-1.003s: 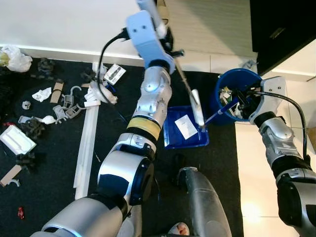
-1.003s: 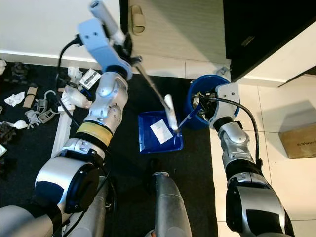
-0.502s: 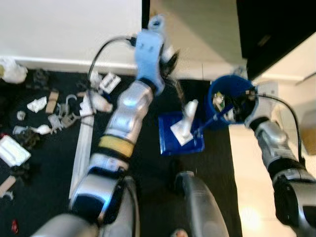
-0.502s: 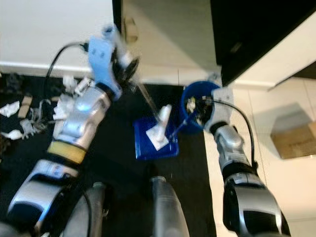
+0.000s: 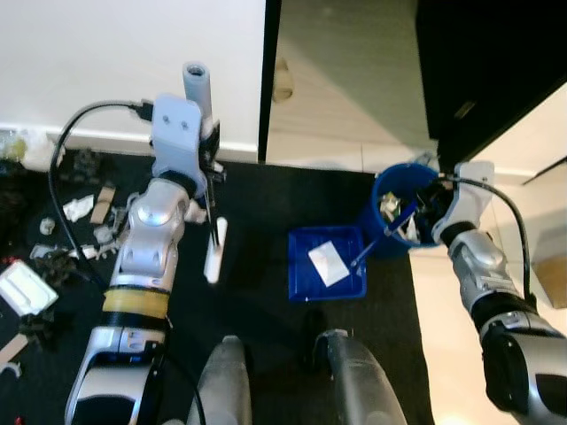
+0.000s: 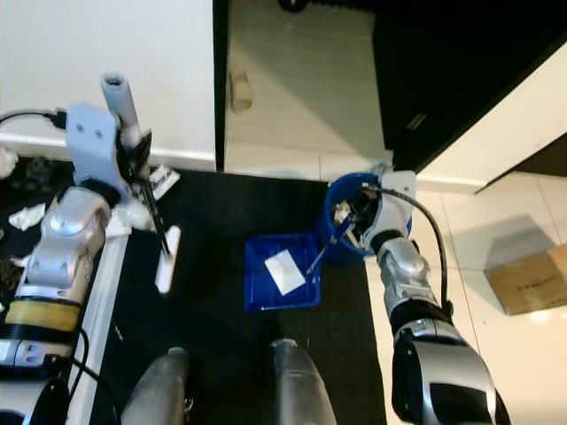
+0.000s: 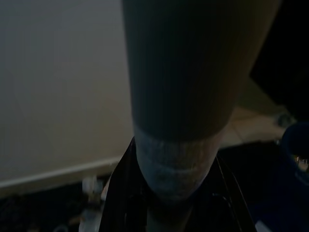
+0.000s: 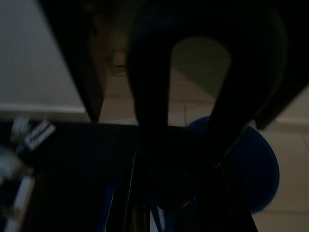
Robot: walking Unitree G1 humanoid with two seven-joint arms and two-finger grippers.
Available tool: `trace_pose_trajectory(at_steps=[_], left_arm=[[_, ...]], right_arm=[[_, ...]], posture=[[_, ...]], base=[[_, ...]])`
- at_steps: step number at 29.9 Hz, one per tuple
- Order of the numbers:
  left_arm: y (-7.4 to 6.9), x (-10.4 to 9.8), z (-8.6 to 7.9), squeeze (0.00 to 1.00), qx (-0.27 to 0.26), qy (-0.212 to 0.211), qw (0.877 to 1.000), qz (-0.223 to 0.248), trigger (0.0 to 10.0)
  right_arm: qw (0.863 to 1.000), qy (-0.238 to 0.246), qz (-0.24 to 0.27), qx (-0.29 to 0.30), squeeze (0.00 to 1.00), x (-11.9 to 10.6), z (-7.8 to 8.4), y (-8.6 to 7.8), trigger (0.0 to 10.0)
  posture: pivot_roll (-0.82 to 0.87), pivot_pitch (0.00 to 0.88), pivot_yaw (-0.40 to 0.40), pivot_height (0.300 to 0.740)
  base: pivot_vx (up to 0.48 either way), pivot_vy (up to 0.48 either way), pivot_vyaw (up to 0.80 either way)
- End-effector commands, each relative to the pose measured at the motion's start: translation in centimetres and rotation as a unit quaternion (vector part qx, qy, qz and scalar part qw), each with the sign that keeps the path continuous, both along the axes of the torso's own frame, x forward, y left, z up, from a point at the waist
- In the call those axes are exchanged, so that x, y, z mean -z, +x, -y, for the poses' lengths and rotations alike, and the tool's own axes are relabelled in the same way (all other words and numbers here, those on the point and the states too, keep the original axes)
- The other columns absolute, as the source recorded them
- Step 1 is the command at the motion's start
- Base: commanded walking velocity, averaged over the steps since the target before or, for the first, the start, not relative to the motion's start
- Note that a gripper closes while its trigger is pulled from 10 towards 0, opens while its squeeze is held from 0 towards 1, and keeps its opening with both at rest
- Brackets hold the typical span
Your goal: Sweep floor
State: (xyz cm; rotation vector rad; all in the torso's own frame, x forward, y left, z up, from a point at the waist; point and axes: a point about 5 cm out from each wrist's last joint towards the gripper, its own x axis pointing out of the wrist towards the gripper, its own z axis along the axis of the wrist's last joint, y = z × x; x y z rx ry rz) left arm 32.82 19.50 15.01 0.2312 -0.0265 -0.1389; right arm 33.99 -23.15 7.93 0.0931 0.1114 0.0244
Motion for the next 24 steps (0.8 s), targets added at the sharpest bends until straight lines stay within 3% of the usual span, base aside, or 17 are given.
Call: trace_pose_trajectory(at_steps=[1, 4, 6, 8, 11, 12, 17, 18, 24], left_arm=[[-0.3, 1.2, -0.4, 0.00, -0.024, 0.002, 1.000, -0.013, 10.0], [-0.6, 2.6, -1.1, 0.00, -0.046, 0.016, 0.998, -0.039, 10.0], [-0.6, 2.6, -1.1, 0.00, -0.046, 0.016, 0.998, -0.039, 10.0], [-0.8, 3.2, -1.6, 0.00, -0.058, 0.036, 0.996, -0.055, 10.0], [-0.8, 3.5, -1.9, 0.00, -0.066, 0.045, 0.995, -0.061, 10.0], [-1.0, 3.7, -2.4, 0.00, -0.083, 0.050, 0.993, -0.061, 10.0], [-1.0, 3.6, -2.7, 0.00, -0.095, 0.054, 0.992, -0.056, 10.0], [-1.1, 3.8, -2.7, 0.00, -0.103, 0.040, 0.992, -0.059, 10.0], [-1.3, 4.6, -2.6, 0.00, -0.116, -0.005, 0.990, -0.076, 10.0]], right_arm=[[0.998, 0.048, 0.011, 0.036, 0.00, -0.7, 1.4, 0.1, 10.0], [0.992, 0.110, 0.027, 0.053, 0.00, -2.0, 2.2, 0.9, 10.0], [0.992, 0.110, 0.027, 0.053, 0.00, -2.0, 2.2, 0.9, 10.0], [0.986, 0.151, 0.038, 0.059, 0.00, -3.1, 2.6, 1.4, 10.0], [0.984, 0.161, 0.050, 0.058, 0.00, -3.9, 2.9, 1.8, 10.0], [0.983, 0.160, 0.074, 0.058, 0.00, -5.6, 3.3, 2.4, 10.0], [0.978, 0.158, 0.121, 0.056, 0.00, -8.1, 3.6, 3.2, 10.0], [0.971, 0.171, 0.162, 0.050, 0.00, -10.4, 3.8, 3.8, 10.0], [0.956, 0.184, 0.226, 0.037, 0.00, -13.9, 4.1, 4.4, 10.0]], posture=[[0.07, 0.039, -0.067, 0.740], [0.06, 0.027, -0.056, 0.740], [0.06, 0.027, -0.056, 0.740], [0.05, 0.022, -0.054, 0.740], [0.04, 0.019, -0.055, 0.740], [0.04, 0.015, -0.061, 0.740], [0.04, 0.015, -0.063, 0.740], [0.04, 0.013, -0.071, 0.740], [0.04, 0.012, -0.076, 0.740]], base=[[0.000, 0.000, 0.00], [0.000, 0.000, 0.00], [0.000, 0.000, 0.00], [0.000, 0.000, 0.00], [0.000, 0.000, 0.00], [0.000, 0.000, 0.00], [0.000, 0.000, 0.00], [0.000, 0.000, 0.00], [0.000, 0.000, 0.00]])
